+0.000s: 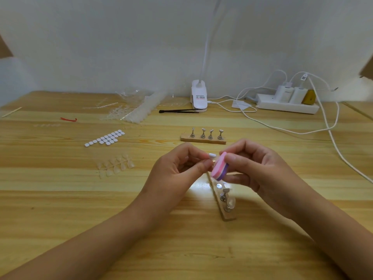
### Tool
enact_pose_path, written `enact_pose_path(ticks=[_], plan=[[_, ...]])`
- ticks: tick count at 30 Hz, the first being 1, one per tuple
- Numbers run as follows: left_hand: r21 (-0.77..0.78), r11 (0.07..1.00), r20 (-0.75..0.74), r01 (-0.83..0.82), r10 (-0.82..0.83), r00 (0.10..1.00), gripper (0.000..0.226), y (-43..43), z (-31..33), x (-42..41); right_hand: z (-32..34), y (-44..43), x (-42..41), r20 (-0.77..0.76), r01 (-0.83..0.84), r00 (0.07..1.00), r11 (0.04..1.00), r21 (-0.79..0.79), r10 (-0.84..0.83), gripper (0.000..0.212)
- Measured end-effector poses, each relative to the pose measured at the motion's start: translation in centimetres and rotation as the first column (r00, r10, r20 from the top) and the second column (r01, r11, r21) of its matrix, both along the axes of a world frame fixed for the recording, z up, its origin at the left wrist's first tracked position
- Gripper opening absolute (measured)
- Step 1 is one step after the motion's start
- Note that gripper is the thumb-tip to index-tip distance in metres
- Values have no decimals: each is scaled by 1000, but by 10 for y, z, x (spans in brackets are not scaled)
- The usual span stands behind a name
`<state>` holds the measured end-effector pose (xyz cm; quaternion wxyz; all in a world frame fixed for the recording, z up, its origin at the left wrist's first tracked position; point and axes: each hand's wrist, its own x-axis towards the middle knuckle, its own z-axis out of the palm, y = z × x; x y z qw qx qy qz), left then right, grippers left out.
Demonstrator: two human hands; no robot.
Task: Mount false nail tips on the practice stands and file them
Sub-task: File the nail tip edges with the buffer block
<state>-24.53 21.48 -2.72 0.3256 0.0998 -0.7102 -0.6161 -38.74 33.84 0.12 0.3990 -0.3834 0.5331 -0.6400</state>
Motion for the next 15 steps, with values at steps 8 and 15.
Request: enact_pose_path(ticks=[8, 15], plan=[[-6, 1000, 26, -7, 8, 1000, 7, -1, -1, 1, 0, 0, 0, -11, -12, 1000, 1000, 10, 12, 31], [-26, 1000, 33, -16, 17, 999, 10, 0, -2, 1, -1, 0, 0, -4, -4, 1000, 1000, -12, 4, 27]])
